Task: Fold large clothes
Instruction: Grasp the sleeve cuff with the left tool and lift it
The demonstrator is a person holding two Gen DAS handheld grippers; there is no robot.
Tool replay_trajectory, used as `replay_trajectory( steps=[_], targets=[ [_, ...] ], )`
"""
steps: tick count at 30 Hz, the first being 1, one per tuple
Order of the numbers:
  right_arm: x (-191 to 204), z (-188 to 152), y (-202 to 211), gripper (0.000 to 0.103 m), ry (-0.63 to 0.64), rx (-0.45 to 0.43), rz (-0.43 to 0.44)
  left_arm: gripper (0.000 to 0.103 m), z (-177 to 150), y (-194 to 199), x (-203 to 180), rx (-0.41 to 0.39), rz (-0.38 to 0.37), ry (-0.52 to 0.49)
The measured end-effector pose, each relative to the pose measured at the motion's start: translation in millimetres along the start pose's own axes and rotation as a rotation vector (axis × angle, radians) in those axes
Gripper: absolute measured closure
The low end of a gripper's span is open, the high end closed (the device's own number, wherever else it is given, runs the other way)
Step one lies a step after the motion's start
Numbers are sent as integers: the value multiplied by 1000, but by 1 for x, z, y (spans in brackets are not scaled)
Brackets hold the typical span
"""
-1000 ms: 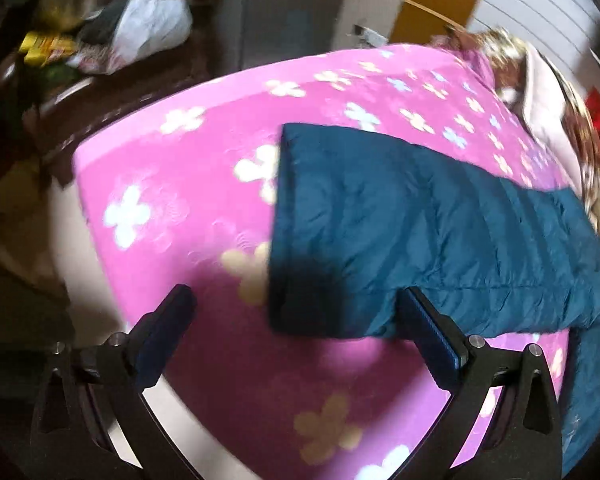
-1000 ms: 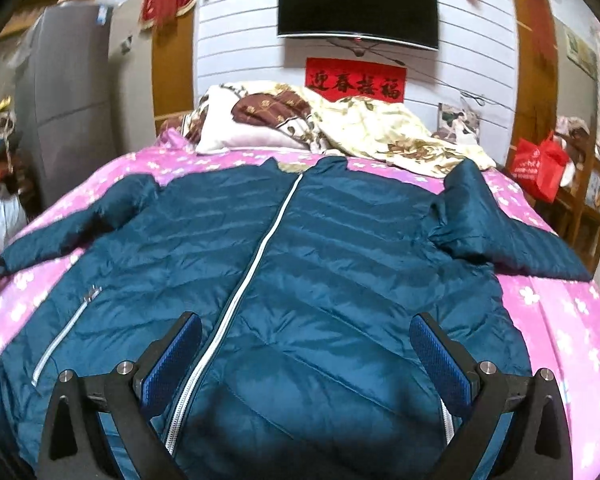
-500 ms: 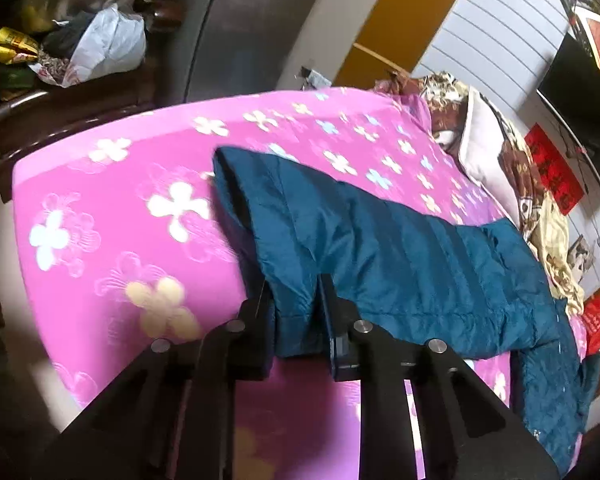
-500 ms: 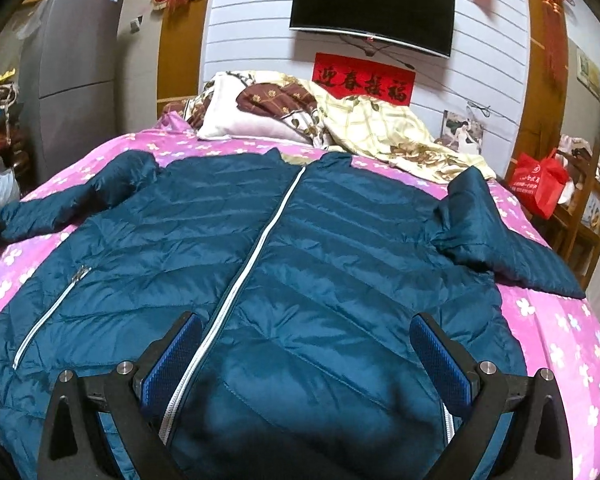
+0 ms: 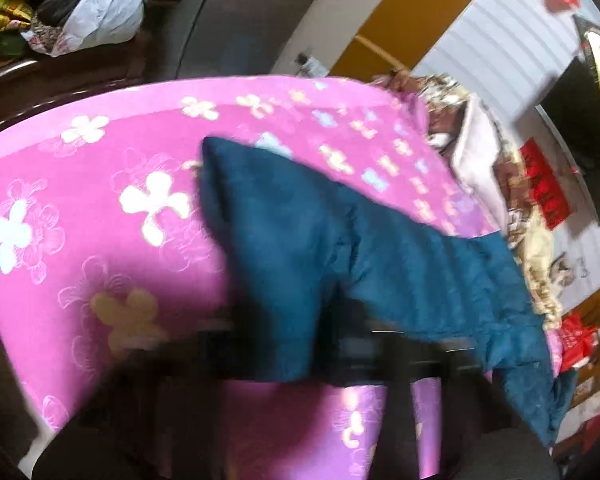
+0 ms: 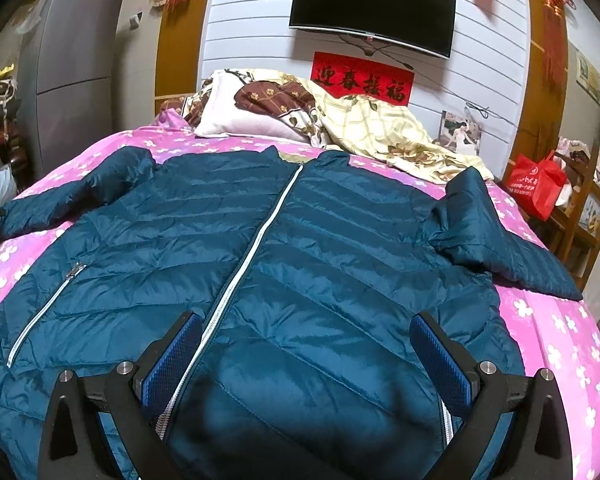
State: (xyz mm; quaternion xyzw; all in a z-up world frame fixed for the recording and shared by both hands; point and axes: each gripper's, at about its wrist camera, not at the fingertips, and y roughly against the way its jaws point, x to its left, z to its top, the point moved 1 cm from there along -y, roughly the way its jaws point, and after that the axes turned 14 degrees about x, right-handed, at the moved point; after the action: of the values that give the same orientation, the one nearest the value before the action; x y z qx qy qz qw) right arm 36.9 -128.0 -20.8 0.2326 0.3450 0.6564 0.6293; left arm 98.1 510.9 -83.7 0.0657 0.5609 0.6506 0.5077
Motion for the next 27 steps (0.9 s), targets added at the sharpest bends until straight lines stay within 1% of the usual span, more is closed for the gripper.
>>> replay_trajectory(
  steps=[1,2,4,7,10,11,13,15,16,18,19,20,21,23,24,25,27],
  targets=[
    [0,0,0,0,-2,-2,0,87,0,1,0,-8,5,5],
    [-2,0,0,0,-8,-8,-2,89,-1,4,-1,-19,29,5],
    [-5,0,1,0,-20,-14,-7,91,-2,14,-6,-51,99,-2],
    [-18,1,2,0,-58,-4,-29,93,2,38,-7,-112,168,21],
    [-34,4,3,0,-70,25,-83,94,11,67,-12,-165,170,58],
    [-39,4,4,0,-68,29,-96,94,13,74,-18,-175,158,49],
    [-54,3,5,0,-63,57,-135,94,14,88,-42,-194,120,-5],
    [-71,1,1,0,-51,112,-125,94,13,96,-76,-201,62,-69],
    [-80,-2,-1,0,-49,132,-122,94,10,98,-97,-199,22,-108],
    [-94,-10,-3,0,-55,151,-150,94,1,101,-142,-200,-40,-181],
    [-100,-13,-3,0,-62,156,-163,94,-6,100,-173,-191,-88,-229],
    [-108,-17,-3,0,-83,159,-178,94,-8,98,-195,-182,-120,-257],
    [-117,-22,-4,0,-114,169,-184,95,-17,95,-225,-166,-163,-299],
    [-130,-27,-3,0,-170,181,-177,95,-33,85,-278,-134,-216,-370],
    [-137,-29,1,0,-196,174,-188,96,-41,82,-302,-120,-240,-404],
    [-144,-31,6,0,-220,159,-203,96,-56,76,-334,-99,-272,-455],
    [-154,-33,13,0,-257,139,-219,96,-75,67,-377,-70,-312,-512]
  ],
)
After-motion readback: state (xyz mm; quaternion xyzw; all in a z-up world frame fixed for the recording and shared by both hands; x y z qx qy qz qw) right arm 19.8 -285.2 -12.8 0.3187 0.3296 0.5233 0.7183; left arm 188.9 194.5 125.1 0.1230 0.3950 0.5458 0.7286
